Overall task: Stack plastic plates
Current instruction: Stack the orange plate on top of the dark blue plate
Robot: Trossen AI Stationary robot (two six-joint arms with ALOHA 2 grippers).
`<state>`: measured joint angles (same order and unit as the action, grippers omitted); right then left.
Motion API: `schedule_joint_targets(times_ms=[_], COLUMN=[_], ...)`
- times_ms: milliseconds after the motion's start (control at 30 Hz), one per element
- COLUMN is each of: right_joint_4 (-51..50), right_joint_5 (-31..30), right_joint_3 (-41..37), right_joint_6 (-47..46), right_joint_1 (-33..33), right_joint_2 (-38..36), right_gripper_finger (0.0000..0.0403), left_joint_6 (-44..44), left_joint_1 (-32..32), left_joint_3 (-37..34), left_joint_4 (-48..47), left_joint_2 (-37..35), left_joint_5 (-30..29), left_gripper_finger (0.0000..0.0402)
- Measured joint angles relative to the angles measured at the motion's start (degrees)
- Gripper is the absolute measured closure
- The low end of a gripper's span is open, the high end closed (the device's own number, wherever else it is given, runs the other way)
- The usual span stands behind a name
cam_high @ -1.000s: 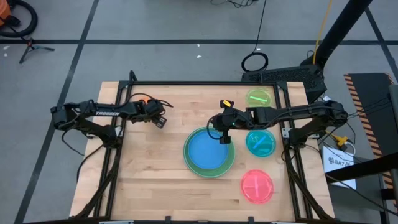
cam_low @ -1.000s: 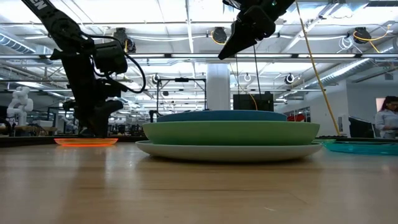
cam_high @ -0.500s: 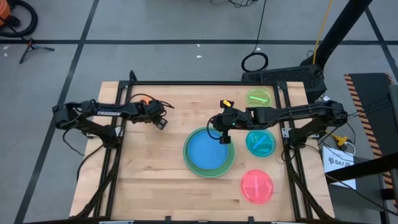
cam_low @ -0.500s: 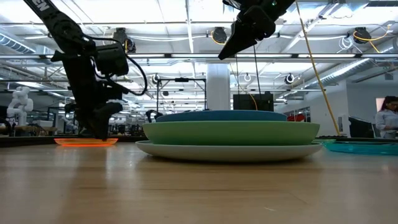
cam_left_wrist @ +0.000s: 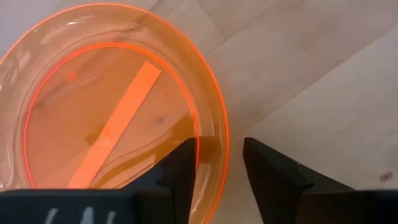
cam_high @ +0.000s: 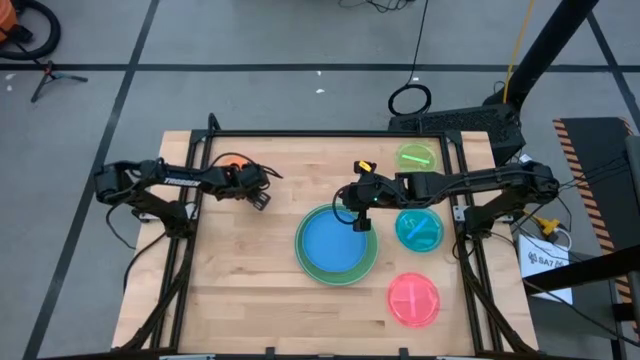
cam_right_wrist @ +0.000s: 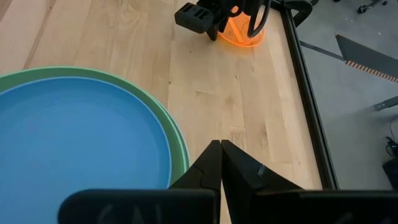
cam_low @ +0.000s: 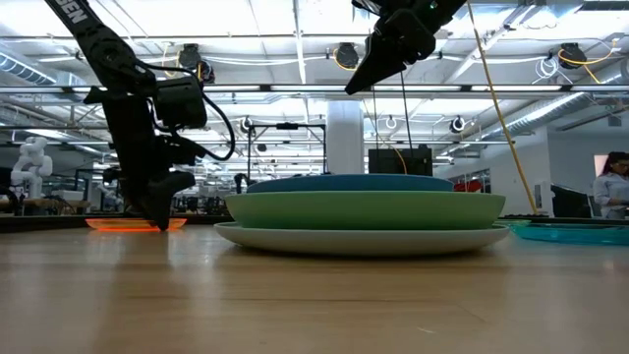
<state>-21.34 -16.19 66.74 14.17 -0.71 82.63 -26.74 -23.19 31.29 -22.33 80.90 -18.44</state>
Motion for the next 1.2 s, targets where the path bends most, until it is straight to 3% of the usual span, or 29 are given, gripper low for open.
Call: schedule_joint_targets(times_ms=[267, 700, 1000, 1200], right_joint_4=[0.01, -0.02, -0.07, -0.07], right_joint_5=[0.0, 0.0, 0.0, 0.0], right_joint_3=[0.0, 0.0, 0.0, 0.0], right_joint_6=[0.01, 0.0, 0.02, 0.02], right_joint_1=[0.0, 0.0, 0.0, 0.0], right_joint_2=[0.0, 0.0, 0.0, 0.0], right_gripper_finger=[0.0401, 0.0401, 0.0401, 0.0401], left_joint_6=[-2.19, -3.33, -2.99, -2.99], left_joint_1=[1.24, 3.12, 3.14, 3.14], left_joint_3=[-0.08, -0.15, -0.13, -0.11], left_joint_4=[0.27, -0.1, -0.25, -0.25], left_joint_2=[0.09, 0.13, 0.05, 0.05], left_joint_5=[-0.87, -1.7, -1.73, -1.68], left_gripper_finger=[0.0318, 0.0327, 0.039, 0.0395])
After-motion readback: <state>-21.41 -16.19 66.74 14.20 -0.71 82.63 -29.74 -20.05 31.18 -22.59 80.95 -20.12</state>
